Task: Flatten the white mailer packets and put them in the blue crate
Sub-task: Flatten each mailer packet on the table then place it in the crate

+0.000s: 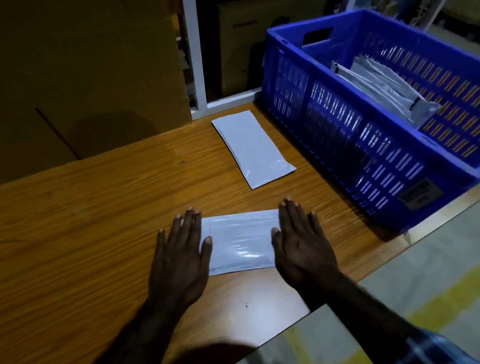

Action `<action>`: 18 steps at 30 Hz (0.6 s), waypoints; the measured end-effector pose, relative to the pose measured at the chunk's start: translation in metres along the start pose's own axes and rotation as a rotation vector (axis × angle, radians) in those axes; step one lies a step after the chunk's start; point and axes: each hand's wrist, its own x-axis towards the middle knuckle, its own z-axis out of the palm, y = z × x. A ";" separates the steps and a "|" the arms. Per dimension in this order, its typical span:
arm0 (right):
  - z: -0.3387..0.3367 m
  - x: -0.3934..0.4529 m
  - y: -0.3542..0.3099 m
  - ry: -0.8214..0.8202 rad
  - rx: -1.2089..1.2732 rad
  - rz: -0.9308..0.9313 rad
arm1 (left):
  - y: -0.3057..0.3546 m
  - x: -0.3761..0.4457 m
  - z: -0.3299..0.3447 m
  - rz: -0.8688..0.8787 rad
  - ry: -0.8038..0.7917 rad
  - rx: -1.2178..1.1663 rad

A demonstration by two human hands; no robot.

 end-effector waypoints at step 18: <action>0.004 -0.004 -0.040 0.036 0.014 -0.204 | 0.047 0.004 -0.001 0.213 -0.080 0.047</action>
